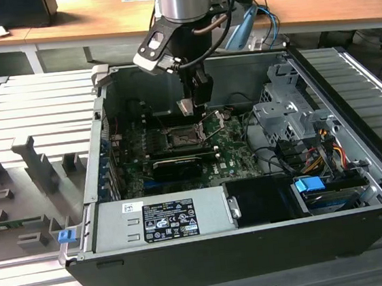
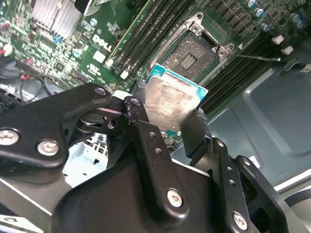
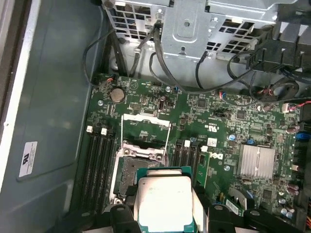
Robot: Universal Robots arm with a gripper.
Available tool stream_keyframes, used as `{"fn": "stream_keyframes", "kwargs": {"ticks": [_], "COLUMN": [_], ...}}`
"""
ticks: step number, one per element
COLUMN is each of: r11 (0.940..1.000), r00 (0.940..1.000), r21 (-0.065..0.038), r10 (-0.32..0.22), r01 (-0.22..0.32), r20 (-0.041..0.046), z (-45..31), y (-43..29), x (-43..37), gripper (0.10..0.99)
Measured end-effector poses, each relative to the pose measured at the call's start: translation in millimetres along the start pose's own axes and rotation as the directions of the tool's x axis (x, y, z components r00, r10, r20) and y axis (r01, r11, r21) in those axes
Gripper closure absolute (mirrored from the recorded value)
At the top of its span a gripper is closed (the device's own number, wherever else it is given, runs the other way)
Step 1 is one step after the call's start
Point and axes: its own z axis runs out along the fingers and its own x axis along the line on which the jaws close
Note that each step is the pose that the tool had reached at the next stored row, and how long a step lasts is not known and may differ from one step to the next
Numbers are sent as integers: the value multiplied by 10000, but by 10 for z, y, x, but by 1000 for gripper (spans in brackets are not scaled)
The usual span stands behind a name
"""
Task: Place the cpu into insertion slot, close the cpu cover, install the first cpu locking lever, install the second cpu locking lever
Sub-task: 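Place the cpu into insertion slot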
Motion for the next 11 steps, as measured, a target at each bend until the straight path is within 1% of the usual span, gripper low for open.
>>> {"fn": "stream_keyframes", "kwargs": {"ticks": [2, 4, 5, 6, 11], "r11": [9994, 9974, 9969, 9969, 9969], "r00": [9994, 9974, 9969, 9969, 9969], "r21": [-8, -17, -19, -19, -19], "r10": [351, 715, 785, 786, 787], "r01": [-351, -715, -785, -786, -787], "r20": [31, 61, 69, 69, 64], "z": [9, 33, 76, 92, 134], "y": [-1, -4, -8, -10, -14], "x": [0, -1, -1, -2, -3], "gripper": [557, 557, 557, 557, 557]}}
